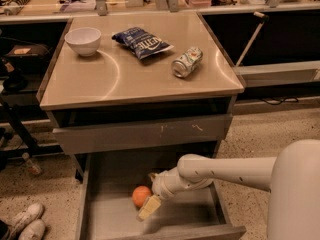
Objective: Pick orange from middle drawer and place on counter
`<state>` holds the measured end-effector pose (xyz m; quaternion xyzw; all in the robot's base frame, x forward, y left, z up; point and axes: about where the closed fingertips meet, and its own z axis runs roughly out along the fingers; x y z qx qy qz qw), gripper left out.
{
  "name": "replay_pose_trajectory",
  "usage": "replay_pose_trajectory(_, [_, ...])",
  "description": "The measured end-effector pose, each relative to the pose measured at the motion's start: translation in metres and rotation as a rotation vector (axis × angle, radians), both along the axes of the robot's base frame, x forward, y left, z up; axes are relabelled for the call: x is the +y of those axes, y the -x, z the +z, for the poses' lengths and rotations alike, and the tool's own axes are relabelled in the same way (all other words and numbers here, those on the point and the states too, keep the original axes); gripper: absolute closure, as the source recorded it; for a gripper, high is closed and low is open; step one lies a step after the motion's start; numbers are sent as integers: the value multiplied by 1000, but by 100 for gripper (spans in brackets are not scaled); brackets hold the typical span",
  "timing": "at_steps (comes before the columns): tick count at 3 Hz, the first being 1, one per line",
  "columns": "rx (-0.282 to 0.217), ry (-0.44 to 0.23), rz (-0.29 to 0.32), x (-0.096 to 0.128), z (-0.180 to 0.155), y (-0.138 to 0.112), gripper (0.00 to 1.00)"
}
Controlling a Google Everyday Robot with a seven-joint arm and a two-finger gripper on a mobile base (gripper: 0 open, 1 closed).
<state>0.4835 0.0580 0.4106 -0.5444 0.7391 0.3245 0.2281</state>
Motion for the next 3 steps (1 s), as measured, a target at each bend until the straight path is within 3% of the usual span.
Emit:
replay_pose_trajectory(1, [-20, -5, -8, 7, -7, -8, 0])
replay_pose_trajectory(3, [8, -40, -35, 19, -30, -3, 0])
